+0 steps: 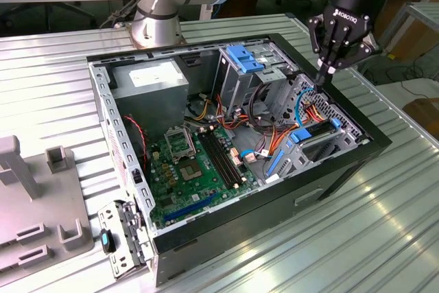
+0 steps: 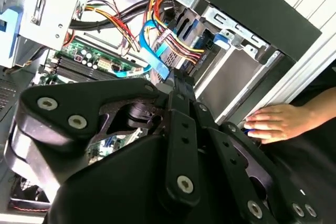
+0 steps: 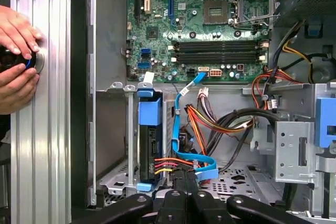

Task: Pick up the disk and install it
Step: 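Insert the second disk wire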

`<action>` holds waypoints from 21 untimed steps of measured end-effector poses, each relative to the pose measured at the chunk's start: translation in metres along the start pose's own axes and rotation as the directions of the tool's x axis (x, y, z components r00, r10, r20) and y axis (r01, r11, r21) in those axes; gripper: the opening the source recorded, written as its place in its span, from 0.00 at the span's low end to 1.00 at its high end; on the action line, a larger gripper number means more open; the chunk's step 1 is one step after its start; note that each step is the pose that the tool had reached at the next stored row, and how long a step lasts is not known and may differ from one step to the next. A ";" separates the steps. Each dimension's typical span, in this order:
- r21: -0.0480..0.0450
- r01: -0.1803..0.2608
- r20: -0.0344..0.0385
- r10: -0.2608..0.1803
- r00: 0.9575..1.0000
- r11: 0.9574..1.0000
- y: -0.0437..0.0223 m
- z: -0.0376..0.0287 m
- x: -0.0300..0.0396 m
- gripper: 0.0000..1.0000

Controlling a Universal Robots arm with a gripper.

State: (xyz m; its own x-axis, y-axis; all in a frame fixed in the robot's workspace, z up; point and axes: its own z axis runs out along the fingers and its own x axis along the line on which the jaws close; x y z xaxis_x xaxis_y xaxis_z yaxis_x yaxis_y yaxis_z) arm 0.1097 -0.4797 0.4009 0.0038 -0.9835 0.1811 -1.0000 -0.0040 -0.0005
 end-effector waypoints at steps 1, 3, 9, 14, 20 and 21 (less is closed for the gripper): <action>-0.003 -0.007 -0.001 0.007 1.000 1.000 -0.0002 0.0003 -0.0005 0.11; -0.009 -0.019 -0.001 0.019 1.000 1.000 -0.0008 0.0008 -0.0010 0.24; -0.023 -0.069 -0.013 0.068 0.998 0.997 -0.0038 0.0048 -0.0018 0.42; -0.022 -0.086 -0.078 0.084 0.993 0.996 -0.0085 0.0065 -0.0071 0.42; -0.026 -0.086 -0.105 0.083 0.991 0.996 -0.0086 0.0087 -0.0236 0.42; -0.025 -0.086 -0.124 0.082 0.989 0.996 -0.0086 0.0094 -0.0251 0.42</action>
State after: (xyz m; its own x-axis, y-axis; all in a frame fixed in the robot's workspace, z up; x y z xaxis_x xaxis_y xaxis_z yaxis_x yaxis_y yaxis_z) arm 0.1182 -0.4567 0.3872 -0.0788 -0.9505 0.3006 -0.9963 0.0853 0.0085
